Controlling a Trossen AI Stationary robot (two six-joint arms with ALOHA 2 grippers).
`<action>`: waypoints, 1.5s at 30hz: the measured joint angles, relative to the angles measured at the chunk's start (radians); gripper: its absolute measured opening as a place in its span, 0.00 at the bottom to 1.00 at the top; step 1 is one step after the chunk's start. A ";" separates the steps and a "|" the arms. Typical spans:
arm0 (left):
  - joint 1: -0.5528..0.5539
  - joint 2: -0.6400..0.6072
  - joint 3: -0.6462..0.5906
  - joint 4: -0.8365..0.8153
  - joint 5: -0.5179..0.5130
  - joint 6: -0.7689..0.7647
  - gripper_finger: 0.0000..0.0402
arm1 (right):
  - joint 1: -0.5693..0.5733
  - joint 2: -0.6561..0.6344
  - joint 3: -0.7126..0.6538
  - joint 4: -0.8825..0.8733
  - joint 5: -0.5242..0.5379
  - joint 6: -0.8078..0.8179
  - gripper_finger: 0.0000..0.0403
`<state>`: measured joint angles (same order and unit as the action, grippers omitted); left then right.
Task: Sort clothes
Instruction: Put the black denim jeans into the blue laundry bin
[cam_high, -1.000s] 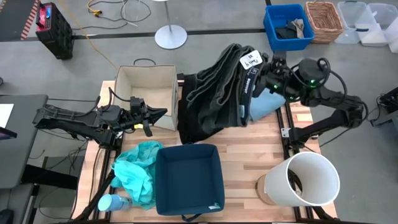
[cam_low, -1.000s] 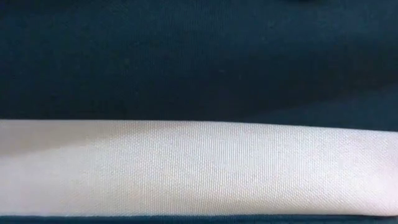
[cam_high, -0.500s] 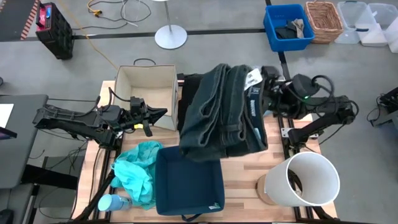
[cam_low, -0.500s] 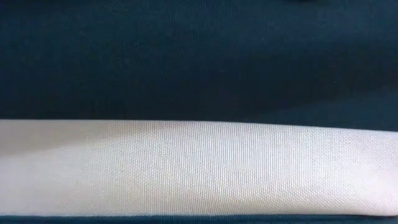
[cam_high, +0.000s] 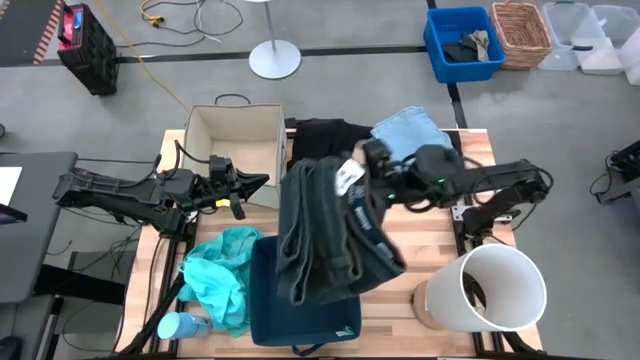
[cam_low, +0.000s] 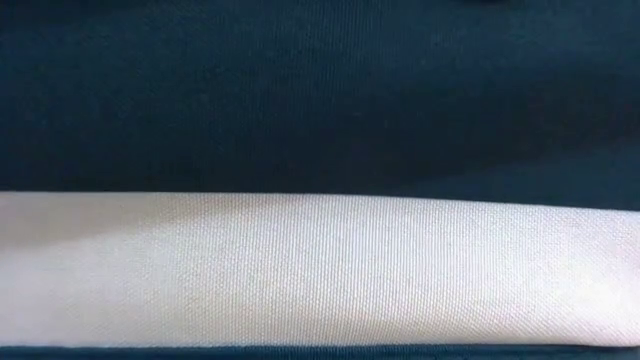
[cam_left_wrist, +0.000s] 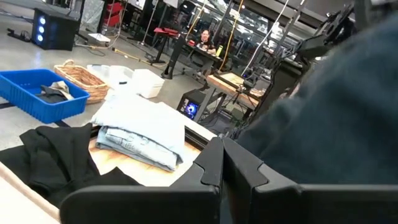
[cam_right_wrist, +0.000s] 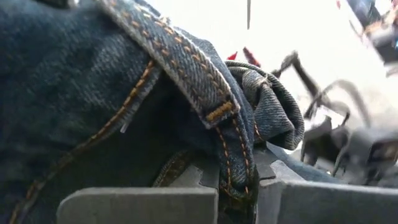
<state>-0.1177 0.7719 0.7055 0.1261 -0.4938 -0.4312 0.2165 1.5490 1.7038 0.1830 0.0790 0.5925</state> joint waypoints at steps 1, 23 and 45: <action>0.000 0.000 0.000 0.000 0.000 0.000 0.00 | 0.000 0.017 0.013 -0.012 -0.013 0.014 0.07; 0.000 0.000 0.000 -0.004 0.000 0.004 0.00 | 0.116 0.292 0.324 -0.016 -0.217 0.086 0.07; 0.000 0.000 0.000 -0.010 0.000 0.005 0.00 | 0.073 0.302 0.339 -0.849 -0.186 0.228 0.07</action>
<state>-0.1178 0.7717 0.7055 0.1162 -0.4938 -0.4263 0.2899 1.8507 2.0426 -0.6658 -0.1068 0.8200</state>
